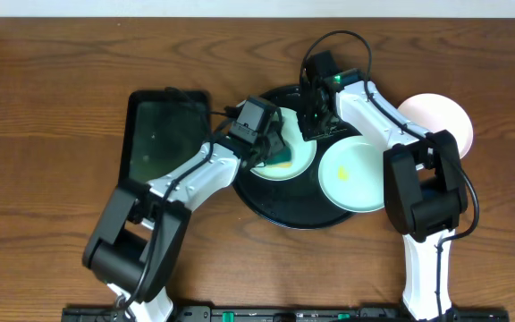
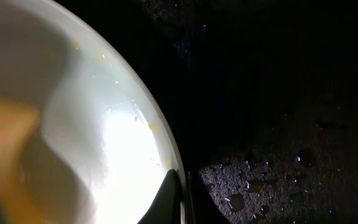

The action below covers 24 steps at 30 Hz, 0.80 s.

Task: Clean dirty plates on tray and stack at the side
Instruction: 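Scrub the upper green plate with the sponge while right gripper holds it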

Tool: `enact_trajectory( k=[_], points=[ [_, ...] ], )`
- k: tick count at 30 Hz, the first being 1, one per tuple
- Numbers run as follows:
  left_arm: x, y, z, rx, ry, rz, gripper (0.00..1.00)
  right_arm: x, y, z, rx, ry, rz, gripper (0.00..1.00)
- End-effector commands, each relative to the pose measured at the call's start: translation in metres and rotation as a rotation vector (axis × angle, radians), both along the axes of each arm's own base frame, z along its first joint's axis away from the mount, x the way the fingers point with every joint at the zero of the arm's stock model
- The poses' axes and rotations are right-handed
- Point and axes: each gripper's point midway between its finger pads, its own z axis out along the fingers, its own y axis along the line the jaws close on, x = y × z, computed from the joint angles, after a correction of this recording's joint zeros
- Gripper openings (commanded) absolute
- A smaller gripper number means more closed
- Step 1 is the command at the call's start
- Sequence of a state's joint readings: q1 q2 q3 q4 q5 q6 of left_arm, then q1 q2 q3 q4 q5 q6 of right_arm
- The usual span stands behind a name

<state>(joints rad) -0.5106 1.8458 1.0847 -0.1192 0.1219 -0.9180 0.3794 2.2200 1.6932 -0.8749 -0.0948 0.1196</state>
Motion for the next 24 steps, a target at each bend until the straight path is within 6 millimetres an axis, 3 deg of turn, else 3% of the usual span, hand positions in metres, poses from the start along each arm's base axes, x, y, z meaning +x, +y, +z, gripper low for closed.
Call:
enact_trajectory(
  k=[1,6,9,12,15,19,24],
  points=[
    [0.017,0.010,-0.002,0.025,-0.054,0.089,0.07,0.002,-0.007,0.010,-0.027,-0.031,-0.014,0.01],
    [0.026,0.005,-0.012,0.012,-0.076,0.089,0.08,0.002,-0.007,0.010,-0.028,-0.030,-0.014,0.01],
    [0.021,0.009,-0.034,0.046,-0.032,0.091,0.07,0.000,-0.007,0.010,-0.030,-0.025,-0.013,0.01],
    [0.012,0.024,-0.057,0.133,0.021,0.110,0.07,0.000,-0.008,0.010,-0.030,-0.023,-0.014,0.01],
    [0.004,0.051,-0.065,0.287,0.033,0.121,0.07,-0.001,-0.008,0.010,-0.033,-0.018,-0.013,0.01],
    [0.000,0.085,-0.055,0.499,0.008,0.112,0.08,-0.001,-0.009,0.009,-0.034,-0.018,-0.008,0.01],
    [0.005,0.099,-0.027,0.603,-0.059,0.079,0.08,-0.001,-0.011,0.009,-0.036,-0.016,-0.010,0.01]
  ],
)
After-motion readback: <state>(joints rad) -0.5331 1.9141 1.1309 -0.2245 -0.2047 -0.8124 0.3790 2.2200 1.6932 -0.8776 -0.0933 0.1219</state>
